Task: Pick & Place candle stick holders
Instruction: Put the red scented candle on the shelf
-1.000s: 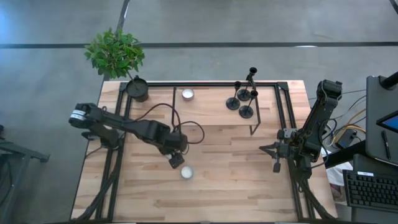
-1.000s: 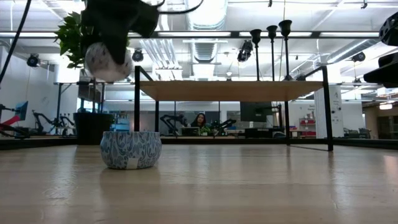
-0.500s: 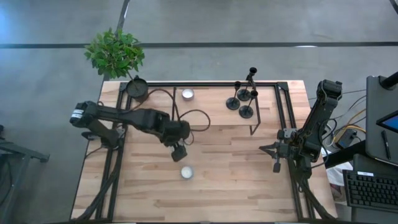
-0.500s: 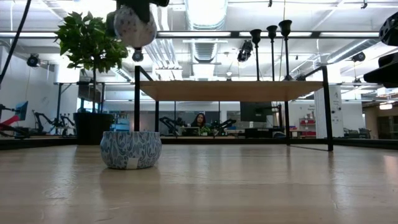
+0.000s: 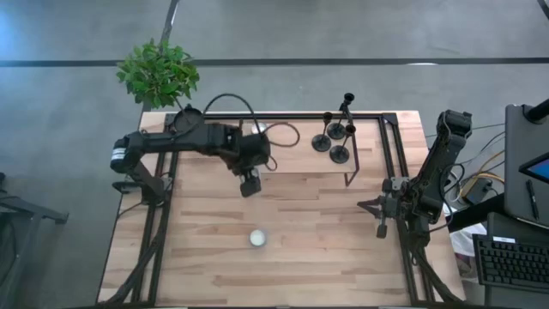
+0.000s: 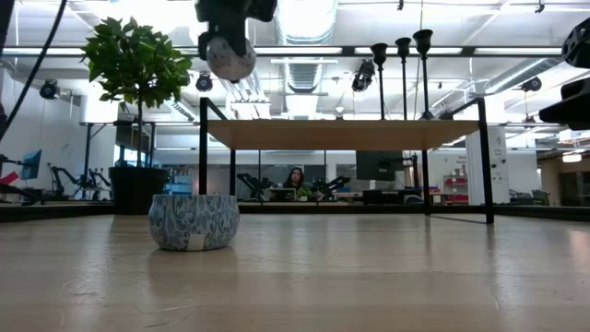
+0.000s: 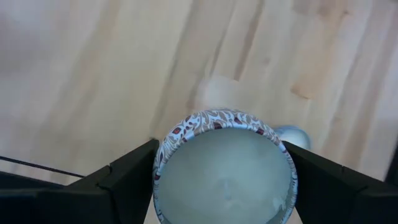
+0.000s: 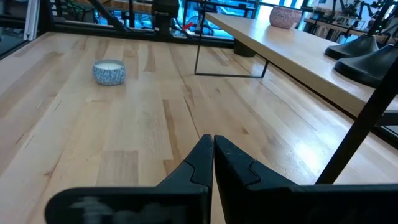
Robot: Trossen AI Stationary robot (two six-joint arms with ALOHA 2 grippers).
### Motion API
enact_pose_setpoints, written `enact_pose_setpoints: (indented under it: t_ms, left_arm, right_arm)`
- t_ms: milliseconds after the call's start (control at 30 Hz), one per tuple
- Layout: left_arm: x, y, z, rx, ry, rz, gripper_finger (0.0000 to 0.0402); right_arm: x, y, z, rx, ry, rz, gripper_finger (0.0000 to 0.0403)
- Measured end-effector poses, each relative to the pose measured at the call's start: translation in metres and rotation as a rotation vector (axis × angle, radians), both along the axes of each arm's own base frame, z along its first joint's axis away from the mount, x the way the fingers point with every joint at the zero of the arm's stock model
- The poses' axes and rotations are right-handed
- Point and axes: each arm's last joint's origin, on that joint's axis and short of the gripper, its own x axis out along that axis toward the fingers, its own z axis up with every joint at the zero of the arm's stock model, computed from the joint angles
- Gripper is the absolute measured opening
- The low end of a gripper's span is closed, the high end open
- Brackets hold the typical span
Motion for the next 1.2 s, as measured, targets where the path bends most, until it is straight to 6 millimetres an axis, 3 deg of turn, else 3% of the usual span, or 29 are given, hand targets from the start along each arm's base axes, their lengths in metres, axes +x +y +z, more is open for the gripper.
enact_pose_setpoints:
  t_ms: [400,767,1200]
  left_arm:
    - [-0.003,0.045,-0.002,0.049,0.017,-0.050,0.0310]
    - [-0.004,0.071,-0.001,0.110,-0.023,-0.083,0.0310]
    - [0.021,0.096,-0.014,0.111,0.087,-0.104,0.0310]
  right_arm:
    - [0.000,0.000,0.000,0.000,0.000,0.000,0.0008]
    - [0.000,0.000,0.000,0.000,0.000,0.000,0.0008]
    - [0.000,0.000,0.000,0.000,0.000,0.000,0.0008]
